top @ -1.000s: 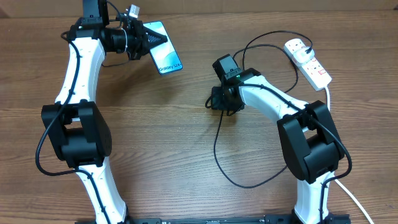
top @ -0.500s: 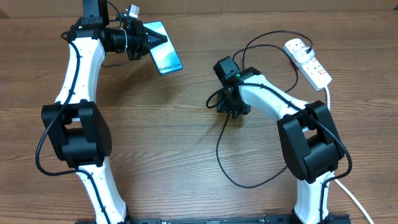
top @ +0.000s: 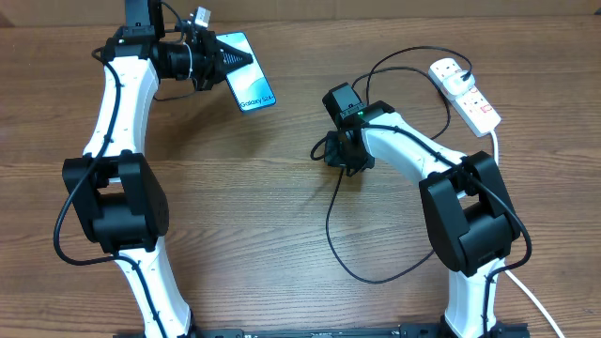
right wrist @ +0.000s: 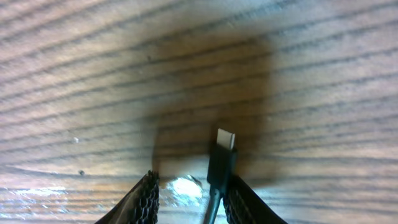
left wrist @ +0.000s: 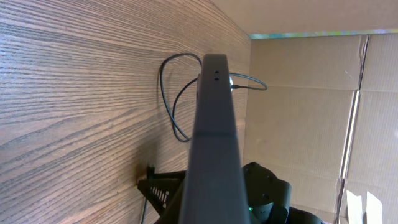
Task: Plug charger to phone and switch on socket
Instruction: 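Lower right gripper and pinch the black cable near its USB-C tip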
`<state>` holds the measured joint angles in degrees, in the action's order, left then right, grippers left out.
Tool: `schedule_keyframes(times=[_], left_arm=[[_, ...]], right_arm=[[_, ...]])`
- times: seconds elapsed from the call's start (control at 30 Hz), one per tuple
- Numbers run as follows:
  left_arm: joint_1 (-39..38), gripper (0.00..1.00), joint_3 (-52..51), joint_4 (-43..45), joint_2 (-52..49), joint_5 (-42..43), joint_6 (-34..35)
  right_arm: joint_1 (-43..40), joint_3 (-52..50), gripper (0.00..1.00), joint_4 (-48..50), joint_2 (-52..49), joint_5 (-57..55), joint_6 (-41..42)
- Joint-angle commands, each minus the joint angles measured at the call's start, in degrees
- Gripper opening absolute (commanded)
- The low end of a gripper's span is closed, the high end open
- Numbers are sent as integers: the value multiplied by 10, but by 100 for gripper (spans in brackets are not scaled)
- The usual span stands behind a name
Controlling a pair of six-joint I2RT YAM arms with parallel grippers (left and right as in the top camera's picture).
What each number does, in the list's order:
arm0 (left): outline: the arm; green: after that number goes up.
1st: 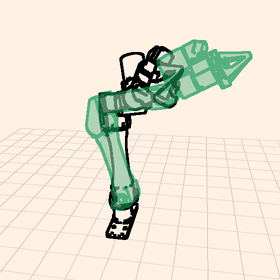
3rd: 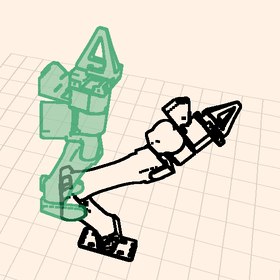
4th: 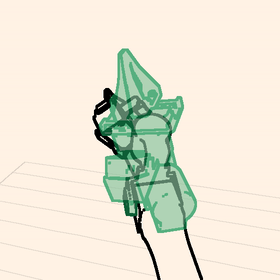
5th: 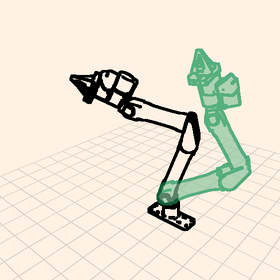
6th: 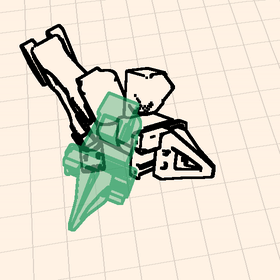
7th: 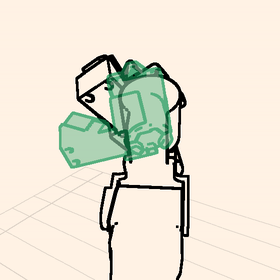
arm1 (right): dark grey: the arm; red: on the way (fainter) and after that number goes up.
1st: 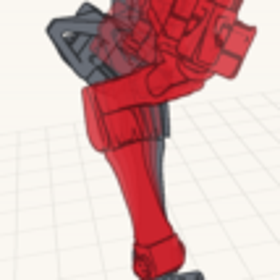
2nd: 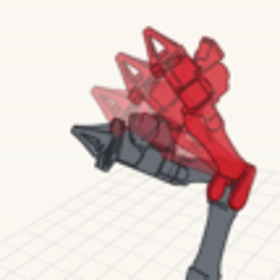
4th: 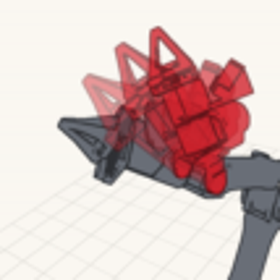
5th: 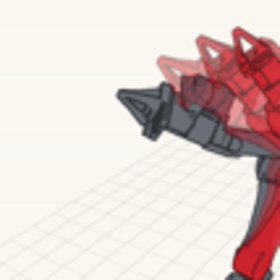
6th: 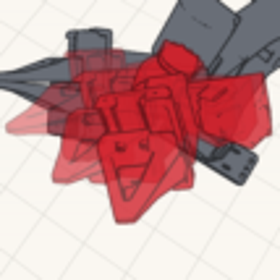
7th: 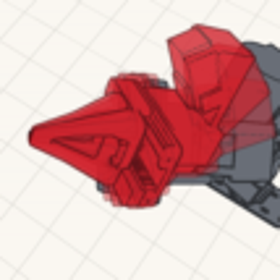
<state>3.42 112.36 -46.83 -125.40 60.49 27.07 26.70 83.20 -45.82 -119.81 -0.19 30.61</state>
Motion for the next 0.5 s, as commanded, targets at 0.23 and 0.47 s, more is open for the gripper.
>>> schedule_keyframes(times=[0.23,0.47], left_arm=[[-1,4,2,3,1,26,9],[0,4,2,5,1,63,8]], right_arm=[[-1,-18,4,12,-9,10,7],[-14,6,4,31,9,193,-142]])
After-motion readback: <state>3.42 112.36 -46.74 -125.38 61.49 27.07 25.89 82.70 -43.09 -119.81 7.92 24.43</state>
